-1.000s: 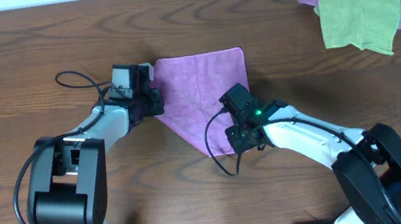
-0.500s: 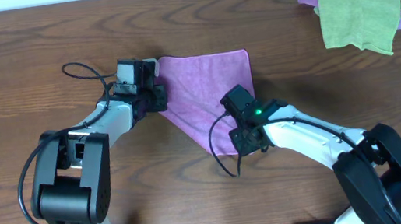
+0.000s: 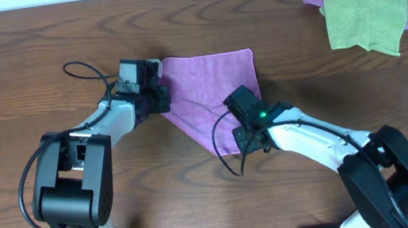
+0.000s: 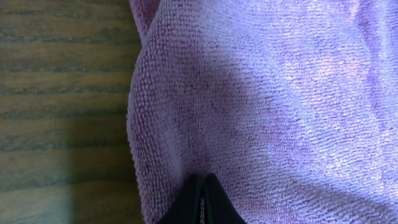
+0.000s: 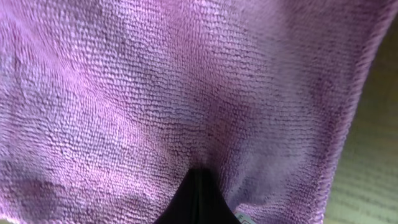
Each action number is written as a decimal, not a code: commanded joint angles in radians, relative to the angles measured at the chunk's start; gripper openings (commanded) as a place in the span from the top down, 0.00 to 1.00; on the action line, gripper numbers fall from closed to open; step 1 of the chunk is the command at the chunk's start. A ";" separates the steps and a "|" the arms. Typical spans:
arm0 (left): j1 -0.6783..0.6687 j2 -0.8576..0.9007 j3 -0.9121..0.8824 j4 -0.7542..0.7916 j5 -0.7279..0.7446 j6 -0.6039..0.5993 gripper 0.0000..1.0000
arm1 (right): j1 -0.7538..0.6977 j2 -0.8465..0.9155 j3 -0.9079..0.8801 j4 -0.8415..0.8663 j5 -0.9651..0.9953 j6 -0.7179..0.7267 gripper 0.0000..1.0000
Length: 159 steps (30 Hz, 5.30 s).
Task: Fold the cloth
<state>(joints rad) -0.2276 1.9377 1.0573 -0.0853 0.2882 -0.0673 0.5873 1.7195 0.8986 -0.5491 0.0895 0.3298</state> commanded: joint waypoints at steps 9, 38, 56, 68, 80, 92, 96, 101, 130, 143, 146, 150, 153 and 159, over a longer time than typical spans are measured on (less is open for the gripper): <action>0.005 0.051 0.171 -0.065 -0.052 0.065 0.94 | -0.013 0.026 0.000 0.021 0.080 0.013 0.99; -0.027 0.184 0.182 -0.004 0.042 0.060 0.94 | -0.010 0.026 0.004 0.080 -0.029 0.014 0.99; -0.035 0.391 0.503 -0.101 0.069 0.069 0.94 | -0.011 0.026 0.004 0.077 0.037 0.014 0.99; -0.068 0.391 0.505 -0.132 0.130 0.072 0.94 | -0.053 0.026 0.006 0.087 0.164 0.051 0.99; -0.070 0.390 0.546 -0.203 0.150 0.072 0.94 | 0.032 -0.093 0.240 -0.213 0.104 0.056 0.99; -0.069 0.390 0.563 -0.206 0.150 0.072 0.94 | 0.162 -0.365 -0.005 -0.160 -0.080 0.174 0.99; -0.066 0.390 0.563 -0.210 0.149 0.085 0.94 | 0.162 -0.363 -0.108 -0.044 -0.128 0.198 0.99; -0.066 0.390 0.563 -0.210 0.148 0.091 0.94 | 0.162 -0.308 -0.162 0.055 -0.195 0.198 0.99; -0.066 0.390 0.563 -0.209 0.127 0.098 0.94 | 0.149 -0.078 -0.162 0.337 -0.253 0.205 0.99; -0.066 0.390 0.563 -0.209 0.127 0.098 0.94 | 0.140 -0.016 -0.162 0.378 -0.204 0.205 0.99; -0.066 0.390 0.563 -0.209 0.127 0.098 0.94 | 0.119 -0.016 -0.161 0.378 -0.169 0.194 0.99; -0.066 0.390 0.563 -0.210 0.128 0.098 0.94 | 0.074 -0.013 -0.161 0.381 -0.137 0.160 0.99; -0.066 0.390 0.563 -0.210 0.128 0.098 0.94 | 0.050 -0.001 -0.161 0.394 -0.140 0.159 0.99; -0.066 0.390 0.563 -0.210 0.129 0.098 0.94 | 0.054 0.050 -0.160 0.483 -0.151 0.169 0.99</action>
<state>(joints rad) -0.2901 2.2875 1.6123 -0.2829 0.4366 0.0090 0.6434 1.7115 0.7471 -0.0711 -0.0929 0.5072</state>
